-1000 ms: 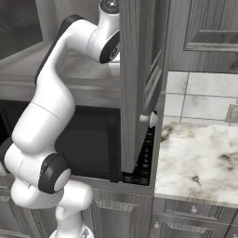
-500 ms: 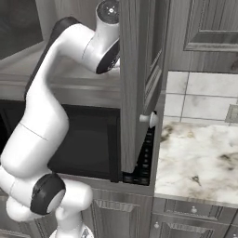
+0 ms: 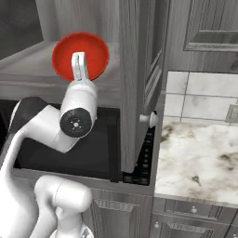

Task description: Take the smaller bowl and place it next to the appetizer plate on the dining counter , and place the larger bowl next to the plate with cooked food.

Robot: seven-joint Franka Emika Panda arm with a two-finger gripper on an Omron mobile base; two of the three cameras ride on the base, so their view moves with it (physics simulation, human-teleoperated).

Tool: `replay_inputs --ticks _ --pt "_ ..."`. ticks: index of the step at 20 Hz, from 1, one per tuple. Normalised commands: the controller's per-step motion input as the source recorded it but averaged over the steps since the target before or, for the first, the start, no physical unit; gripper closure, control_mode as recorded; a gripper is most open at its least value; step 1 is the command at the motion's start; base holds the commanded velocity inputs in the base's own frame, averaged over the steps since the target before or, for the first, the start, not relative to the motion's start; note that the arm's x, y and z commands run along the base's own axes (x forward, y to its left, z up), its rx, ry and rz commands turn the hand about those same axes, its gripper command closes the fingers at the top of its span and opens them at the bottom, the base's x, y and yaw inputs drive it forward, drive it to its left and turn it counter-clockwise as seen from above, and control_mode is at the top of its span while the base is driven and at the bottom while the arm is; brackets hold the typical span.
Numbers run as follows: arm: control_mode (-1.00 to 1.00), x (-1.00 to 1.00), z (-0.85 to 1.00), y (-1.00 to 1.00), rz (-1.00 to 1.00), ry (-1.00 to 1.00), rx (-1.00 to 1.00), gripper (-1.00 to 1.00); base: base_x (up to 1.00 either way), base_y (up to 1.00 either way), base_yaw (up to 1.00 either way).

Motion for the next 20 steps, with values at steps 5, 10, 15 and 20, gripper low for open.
replay_inputs --ticks 5,10,15,20 --pt "-1.00 -1.00 0.40 0.19 -0.04 -0.12 -0.05 1.00 0.00 0.00 0.00" --pt "-1.00 -1.00 0.90 0.00 0.00 0.04 0.00 1.00 0.00 0.00 0.00" --pt "-1.00 -0.87 0.50 0.03 0.15 0.67 -0.05 1.00 0.00 0.00 0.00" --pt "-1.00 -0.74 -0.19 0.05 0.18 0.41 0.03 1.00 0.00 0.00 0.00"
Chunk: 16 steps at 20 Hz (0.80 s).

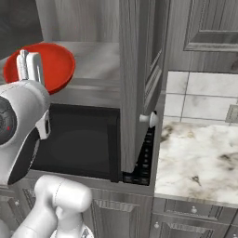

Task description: Take the smaller bowl and place it next to the appetizer plate on the dining counter , and place the larger bowl next to the plate with cooked food.

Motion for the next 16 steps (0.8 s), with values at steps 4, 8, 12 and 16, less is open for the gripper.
replay_inputs --ticks 4,8,12,16 --pt "-1.00 -0.39 -0.55 0.01 0.01 0.02 0.07 1.00 0.00 0.00 0.00" --pt "-1.00 0.00 -0.72 0.12 0.00 0.00 0.14 1.00 0.00 0.00 0.00" --pt "1.00 -0.14 -0.26 0.14 0.00 0.00 0.04 1.00 -0.50 0.18 0.00" --pt "1.00 0.00 0.00 0.00 0.00 0.00 0.00 1.00 -0.95 0.72 0.00"
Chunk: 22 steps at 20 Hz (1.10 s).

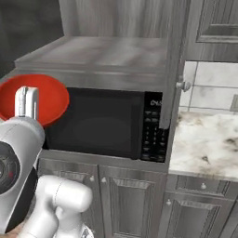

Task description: Take the smaller bowl and place it next to the appetizer plate on the dining counter , and place the larger bowl next to the plate with cooked food.

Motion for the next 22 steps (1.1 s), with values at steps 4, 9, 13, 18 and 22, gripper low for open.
replay_inputs --ticks 4,9,13,18,22 --pt "1.00 0.00 0.00 0.00 0.00 0.00 0.00 1.00 -1.00 0.39 0.00" --pt "1.00 0.00 0.00 0.00 0.00 0.00 0.00 1.00 -1.00 -0.07 0.00" --pt "1.00 0.00 0.00 0.00 0.00 0.00 0.00 1.00 -1.00 0.10 0.00" --pt "1.00 0.00 0.00 0.00 0.00 0.00 0.00 1.00 -1.00 0.16 -0.09" --pt "1.00 0.00 0.00 0.00 0.00 0.00 0.00 1.00 -1.00 -0.05 -0.13"
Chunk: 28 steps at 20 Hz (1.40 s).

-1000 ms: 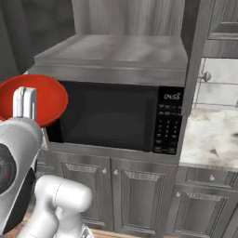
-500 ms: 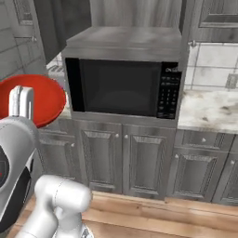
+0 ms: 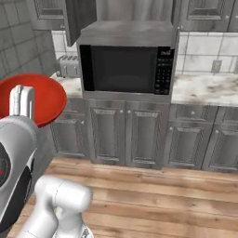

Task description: Take the smaller bowl and place it next to the appetizer plate on the dining counter , and place the larger bowl next to the plate with cooked food.

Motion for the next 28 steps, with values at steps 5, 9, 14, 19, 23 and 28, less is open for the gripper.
replay_inputs --ticks 5,9,14,19,23,28 --pt "1.00 0.00 0.00 0.00 0.00 0.00 0.00 1.00 -1.00 -0.16 -0.13" --pt "1.00 0.00 0.00 0.00 0.00 0.00 0.00 1.00 -1.00 -0.31 -0.11" --pt "1.00 0.00 0.00 0.00 0.00 0.00 0.00 1.00 -1.00 -0.18 -0.08" --pt "1.00 0.00 0.00 0.00 0.00 0.00 0.00 1.00 -1.00 -0.03 -0.06" --pt "1.00 0.00 0.00 0.00 0.00 0.00 0.00 1.00 -1.00 0.00 -0.02" --pt "1.00 0.00 0.00 0.00 0.00 0.00 0.00 1.00 -1.00 -0.01 -0.03"
